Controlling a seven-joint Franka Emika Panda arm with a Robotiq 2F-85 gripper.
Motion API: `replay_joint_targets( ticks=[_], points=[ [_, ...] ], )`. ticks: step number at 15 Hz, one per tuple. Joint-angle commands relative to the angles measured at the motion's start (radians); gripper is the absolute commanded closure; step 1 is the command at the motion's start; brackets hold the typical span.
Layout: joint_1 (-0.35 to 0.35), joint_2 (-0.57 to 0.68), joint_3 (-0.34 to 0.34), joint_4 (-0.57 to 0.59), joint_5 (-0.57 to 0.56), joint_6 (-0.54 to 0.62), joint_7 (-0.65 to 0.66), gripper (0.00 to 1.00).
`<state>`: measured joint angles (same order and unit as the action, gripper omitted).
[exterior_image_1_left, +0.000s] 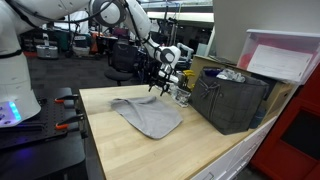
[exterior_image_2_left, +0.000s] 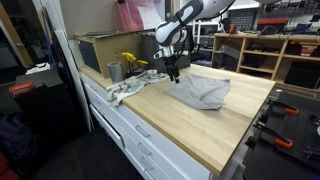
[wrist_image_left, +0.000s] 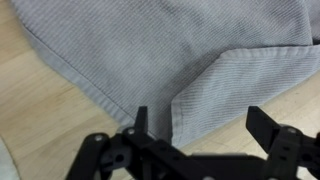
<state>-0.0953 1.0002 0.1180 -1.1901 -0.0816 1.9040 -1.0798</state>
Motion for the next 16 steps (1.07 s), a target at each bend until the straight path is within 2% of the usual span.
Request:
replay_joint_targets(
  ticks=[1,5,9,10,12,16],
  points=[
    [0.02,-0.011,-0.023,-0.03,-0.008,0.038,0.038,0.0],
    [0.049,0.029,-0.05,-0.011,-0.028,0.105,0.133,0.0],
    [0.046,0.061,-0.048,-0.019,-0.023,0.155,0.182,0.02],
    [0.044,0.069,-0.045,-0.02,-0.022,0.148,0.181,0.27],
    [0.039,0.08,-0.036,-0.023,-0.011,0.128,0.19,0.28],
    [0.039,0.08,-0.025,-0.024,-0.002,0.085,0.189,0.58]
  ],
)
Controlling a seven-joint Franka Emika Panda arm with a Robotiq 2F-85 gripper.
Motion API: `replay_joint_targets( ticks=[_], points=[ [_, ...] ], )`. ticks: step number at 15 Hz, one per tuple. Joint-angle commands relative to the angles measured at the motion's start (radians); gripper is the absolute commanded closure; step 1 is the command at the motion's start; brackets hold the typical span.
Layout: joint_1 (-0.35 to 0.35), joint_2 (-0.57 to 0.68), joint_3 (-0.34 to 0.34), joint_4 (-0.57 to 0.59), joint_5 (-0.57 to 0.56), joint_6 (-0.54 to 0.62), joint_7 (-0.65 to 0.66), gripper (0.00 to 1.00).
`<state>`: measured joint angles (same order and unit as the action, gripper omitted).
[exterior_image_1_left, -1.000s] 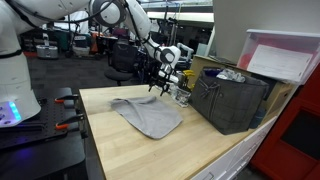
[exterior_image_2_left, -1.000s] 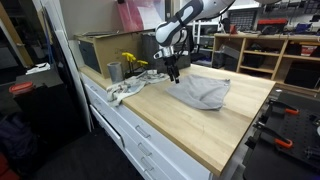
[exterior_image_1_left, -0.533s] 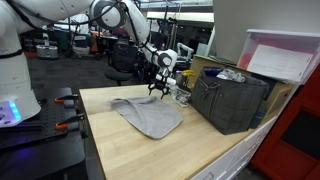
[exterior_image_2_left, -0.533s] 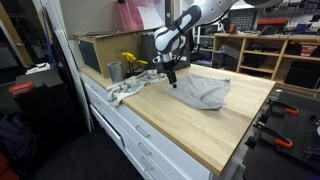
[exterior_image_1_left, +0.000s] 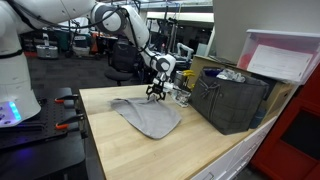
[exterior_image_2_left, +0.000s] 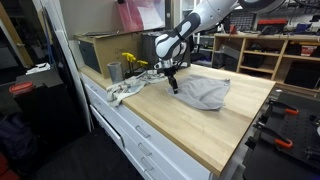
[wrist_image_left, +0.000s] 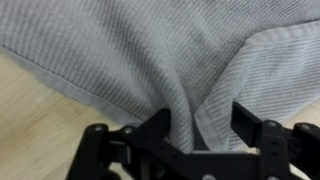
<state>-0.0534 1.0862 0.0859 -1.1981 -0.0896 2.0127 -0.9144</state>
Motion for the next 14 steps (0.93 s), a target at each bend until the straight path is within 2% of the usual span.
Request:
replay_joint_targets(
  ticks=[1,3,6,14],
  points=[
    [0.0,-0.01,0.008,-0.018,0.005,-0.034,0.026,0.16],
    [0.008,-0.018,0.003,-0.02,-0.003,-0.039,0.034,0.18],
    [0.016,-0.037,-0.004,-0.036,-0.012,-0.023,0.049,0.01],
    [-0.006,-0.125,0.027,-0.154,0.031,0.008,0.119,0.0]
  ],
)
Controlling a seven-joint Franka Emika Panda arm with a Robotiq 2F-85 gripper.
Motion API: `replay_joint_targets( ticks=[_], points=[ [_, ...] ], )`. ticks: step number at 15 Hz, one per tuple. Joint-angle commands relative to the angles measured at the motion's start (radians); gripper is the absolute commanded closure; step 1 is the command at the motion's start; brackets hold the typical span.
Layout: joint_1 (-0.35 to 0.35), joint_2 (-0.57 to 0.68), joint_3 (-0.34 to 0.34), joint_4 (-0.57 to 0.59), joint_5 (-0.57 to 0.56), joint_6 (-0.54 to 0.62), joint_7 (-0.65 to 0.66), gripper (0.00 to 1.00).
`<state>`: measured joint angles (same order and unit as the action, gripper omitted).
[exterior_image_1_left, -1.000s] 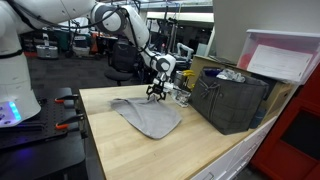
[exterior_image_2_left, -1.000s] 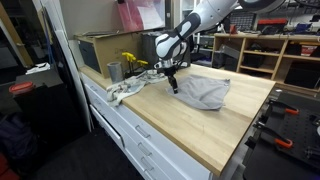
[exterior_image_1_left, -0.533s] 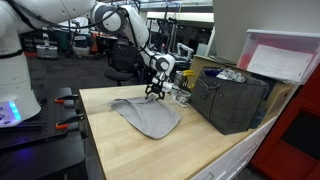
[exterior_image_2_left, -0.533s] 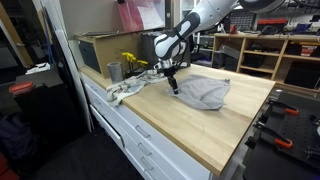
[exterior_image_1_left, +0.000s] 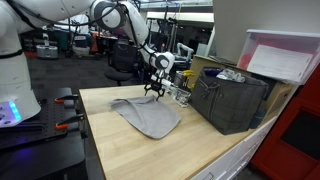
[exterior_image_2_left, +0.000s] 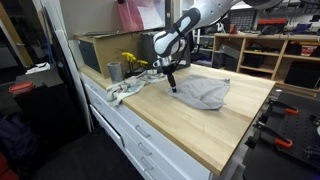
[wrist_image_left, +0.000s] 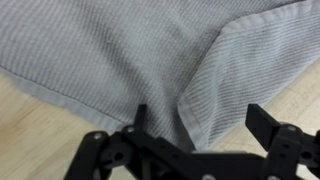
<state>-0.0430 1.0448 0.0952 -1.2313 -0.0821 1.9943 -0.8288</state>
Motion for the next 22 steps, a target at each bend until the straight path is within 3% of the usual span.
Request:
replay_joint_targets(
  ticks=[1,7,11,16,22],
  points=[
    [-0.023,-0.093,0.031,-0.14,0.037,0.024,0.022,0.0],
    [-0.013,-0.125,0.055,-0.213,0.057,0.021,0.03,0.0],
    [0.005,-0.156,0.035,-0.245,0.033,0.021,0.068,0.0],
    [0.034,-0.165,0.023,-0.212,0.009,-0.134,0.15,0.0],
    [0.055,-0.061,0.068,-0.123,0.014,-0.2,0.063,0.0]
  ],
)
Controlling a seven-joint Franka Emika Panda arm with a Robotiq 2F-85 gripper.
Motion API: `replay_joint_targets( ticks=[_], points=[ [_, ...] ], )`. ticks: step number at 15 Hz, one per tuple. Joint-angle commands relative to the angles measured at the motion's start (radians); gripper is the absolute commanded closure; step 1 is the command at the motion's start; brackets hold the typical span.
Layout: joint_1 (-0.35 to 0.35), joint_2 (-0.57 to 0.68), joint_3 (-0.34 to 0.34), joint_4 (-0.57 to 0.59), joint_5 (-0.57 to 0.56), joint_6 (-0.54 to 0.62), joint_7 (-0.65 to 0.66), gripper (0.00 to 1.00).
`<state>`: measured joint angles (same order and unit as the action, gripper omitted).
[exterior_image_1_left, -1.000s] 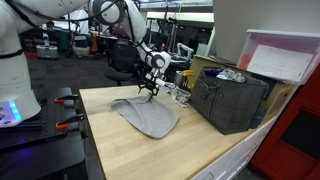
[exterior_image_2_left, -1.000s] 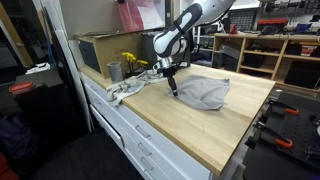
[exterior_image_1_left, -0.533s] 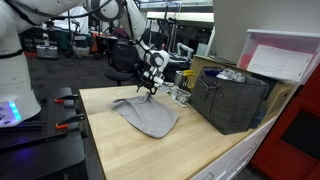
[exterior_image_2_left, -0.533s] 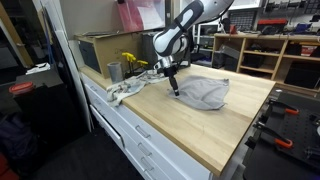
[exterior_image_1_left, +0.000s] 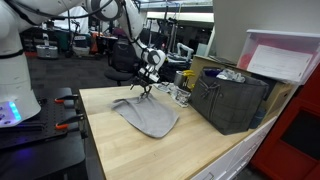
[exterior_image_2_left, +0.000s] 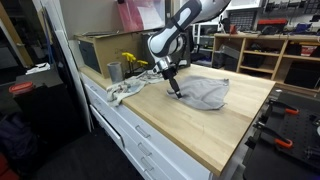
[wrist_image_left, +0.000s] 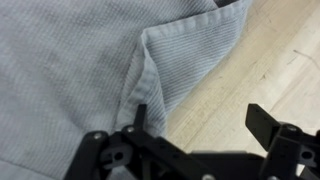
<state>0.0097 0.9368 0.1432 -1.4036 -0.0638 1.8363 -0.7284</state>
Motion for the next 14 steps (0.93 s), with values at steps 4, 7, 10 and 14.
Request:
replay_joint_targets(
  ticks=[4,7,10,14],
  points=[
    [-0.001,0.055,0.05,0.052,0.003,-0.024,-0.119,0.0],
    [-0.031,0.021,0.101,0.026,0.038,-0.003,-0.284,0.0],
    [-0.056,-0.008,0.149,0.016,0.087,-0.003,-0.417,0.0],
    [-0.098,-0.031,0.196,0.009,0.184,0.003,-0.588,0.0]
  ],
)
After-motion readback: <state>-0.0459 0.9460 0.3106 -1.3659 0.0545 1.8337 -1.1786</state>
